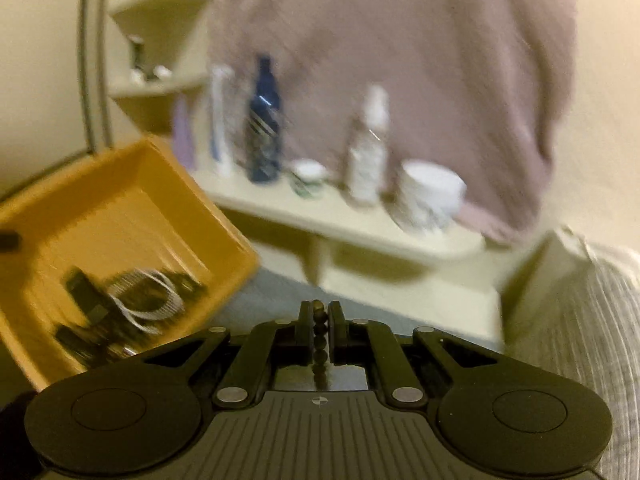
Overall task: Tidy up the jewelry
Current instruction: 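Lift the brown bead bracelet and carry it toward the tray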
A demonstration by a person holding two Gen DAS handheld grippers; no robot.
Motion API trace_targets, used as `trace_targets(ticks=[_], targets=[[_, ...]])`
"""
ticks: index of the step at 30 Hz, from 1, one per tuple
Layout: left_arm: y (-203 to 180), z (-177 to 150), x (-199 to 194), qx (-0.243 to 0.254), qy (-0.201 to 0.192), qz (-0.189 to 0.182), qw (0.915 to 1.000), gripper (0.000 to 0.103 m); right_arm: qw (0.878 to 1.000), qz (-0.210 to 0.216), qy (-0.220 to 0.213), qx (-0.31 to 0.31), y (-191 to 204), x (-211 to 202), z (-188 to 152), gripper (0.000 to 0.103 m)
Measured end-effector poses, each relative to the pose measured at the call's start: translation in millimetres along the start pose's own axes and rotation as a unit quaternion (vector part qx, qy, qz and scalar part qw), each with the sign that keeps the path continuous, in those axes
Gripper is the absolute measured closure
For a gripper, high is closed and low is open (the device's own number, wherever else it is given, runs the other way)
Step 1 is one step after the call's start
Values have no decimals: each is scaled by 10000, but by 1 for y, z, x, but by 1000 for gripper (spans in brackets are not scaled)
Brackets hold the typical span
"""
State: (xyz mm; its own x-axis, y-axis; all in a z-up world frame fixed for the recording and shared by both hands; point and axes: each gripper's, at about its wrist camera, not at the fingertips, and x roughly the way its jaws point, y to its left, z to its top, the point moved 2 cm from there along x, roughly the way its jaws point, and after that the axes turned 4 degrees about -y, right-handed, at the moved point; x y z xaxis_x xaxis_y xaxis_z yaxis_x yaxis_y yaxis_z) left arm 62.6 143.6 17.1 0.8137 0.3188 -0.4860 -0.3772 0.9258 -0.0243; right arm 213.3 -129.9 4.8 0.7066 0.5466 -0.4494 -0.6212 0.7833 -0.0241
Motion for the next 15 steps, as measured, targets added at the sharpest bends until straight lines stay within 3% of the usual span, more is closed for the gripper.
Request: trace_targets(ticks=[8,15], targets=[[18,-5,8,-291,158,-116,9994,95,9951,908,-224,-321,55,-4,44,96],[45,-15,20,-755,396,-281,9960,96,9881,1360,-117,-703,101,10,53,96]])
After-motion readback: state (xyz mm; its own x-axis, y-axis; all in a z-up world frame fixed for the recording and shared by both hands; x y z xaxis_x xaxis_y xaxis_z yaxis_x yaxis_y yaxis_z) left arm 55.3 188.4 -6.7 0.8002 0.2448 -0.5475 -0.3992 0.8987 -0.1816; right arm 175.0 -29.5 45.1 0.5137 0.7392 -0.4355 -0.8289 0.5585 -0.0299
